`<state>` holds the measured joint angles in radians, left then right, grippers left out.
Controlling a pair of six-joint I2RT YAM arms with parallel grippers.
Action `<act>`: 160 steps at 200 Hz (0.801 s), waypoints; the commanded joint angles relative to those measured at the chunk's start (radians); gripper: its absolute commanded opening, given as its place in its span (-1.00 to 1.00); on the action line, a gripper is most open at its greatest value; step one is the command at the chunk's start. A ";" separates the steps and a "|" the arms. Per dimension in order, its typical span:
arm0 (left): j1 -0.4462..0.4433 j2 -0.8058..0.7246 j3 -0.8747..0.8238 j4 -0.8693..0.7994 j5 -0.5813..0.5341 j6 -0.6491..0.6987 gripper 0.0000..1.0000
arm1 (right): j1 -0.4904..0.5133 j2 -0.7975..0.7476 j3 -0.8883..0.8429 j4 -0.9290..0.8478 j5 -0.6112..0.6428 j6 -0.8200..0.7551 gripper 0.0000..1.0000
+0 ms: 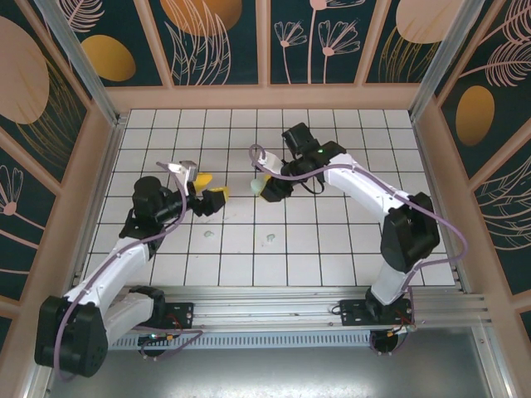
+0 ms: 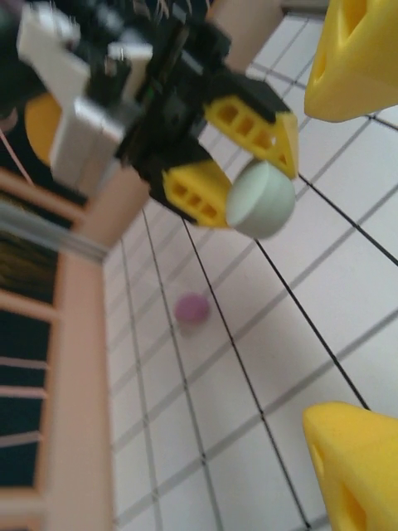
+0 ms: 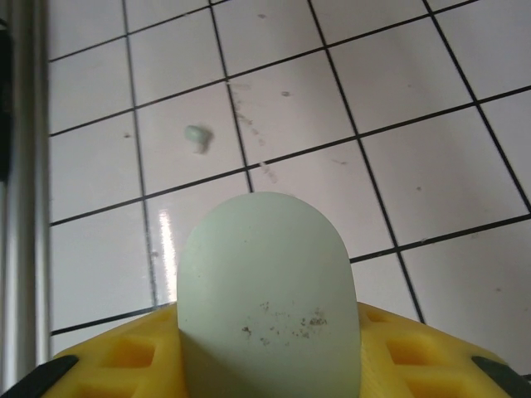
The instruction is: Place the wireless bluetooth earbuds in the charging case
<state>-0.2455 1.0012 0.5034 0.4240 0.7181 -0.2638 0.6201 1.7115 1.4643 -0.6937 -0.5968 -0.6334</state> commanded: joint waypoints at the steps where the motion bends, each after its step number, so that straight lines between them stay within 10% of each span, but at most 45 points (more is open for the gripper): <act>1: -0.039 -0.045 0.005 0.112 0.120 0.092 0.76 | 0.012 -0.058 0.051 -0.133 -0.038 -0.010 -0.49; 46: -0.148 -0.029 0.084 -0.046 0.149 0.304 0.76 | 0.063 -0.104 0.127 -0.244 -0.010 -0.011 -0.49; 160: -0.181 0.069 0.160 -0.147 0.276 0.352 0.40 | 0.187 -0.118 0.219 -0.321 0.092 0.001 -0.48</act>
<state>-0.4213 1.0473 0.6250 0.3271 0.9455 0.0643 0.7933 1.6276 1.6524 -0.9813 -0.5301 -0.6292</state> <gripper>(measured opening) 0.722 0.394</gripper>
